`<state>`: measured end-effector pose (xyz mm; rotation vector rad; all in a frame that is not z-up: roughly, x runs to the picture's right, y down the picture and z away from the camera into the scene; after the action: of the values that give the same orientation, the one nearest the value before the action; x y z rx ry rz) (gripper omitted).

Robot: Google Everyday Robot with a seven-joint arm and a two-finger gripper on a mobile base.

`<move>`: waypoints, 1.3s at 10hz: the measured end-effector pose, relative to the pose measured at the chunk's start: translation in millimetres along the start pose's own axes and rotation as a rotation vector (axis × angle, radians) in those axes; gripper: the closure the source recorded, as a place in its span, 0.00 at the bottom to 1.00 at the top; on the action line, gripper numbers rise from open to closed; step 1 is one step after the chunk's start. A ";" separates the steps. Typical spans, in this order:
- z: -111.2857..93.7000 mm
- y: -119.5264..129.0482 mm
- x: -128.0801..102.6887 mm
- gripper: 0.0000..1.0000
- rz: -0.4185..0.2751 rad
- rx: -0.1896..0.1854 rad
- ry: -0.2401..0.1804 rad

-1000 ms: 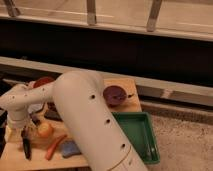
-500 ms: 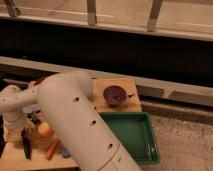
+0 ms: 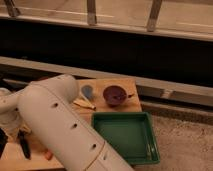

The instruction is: Place brush in table surface

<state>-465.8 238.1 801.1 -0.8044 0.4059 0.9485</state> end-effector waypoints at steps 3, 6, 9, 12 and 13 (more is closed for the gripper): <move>-1.1 -2.0 0.0 0.96 0.006 0.006 0.005; -8.6 -5.6 1.1 1.00 -0.012 -0.049 -0.043; -56.7 -17.6 -3.2 1.00 -0.105 -0.194 -0.218; -105.9 -32.7 -4.7 1.00 -0.208 -0.354 -0.407; -115.9 -36.6 -3.5 1.00 -0.230 -0.377 -0.448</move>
<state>-433.3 135.9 743.8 -0.9242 -0.2581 0.9679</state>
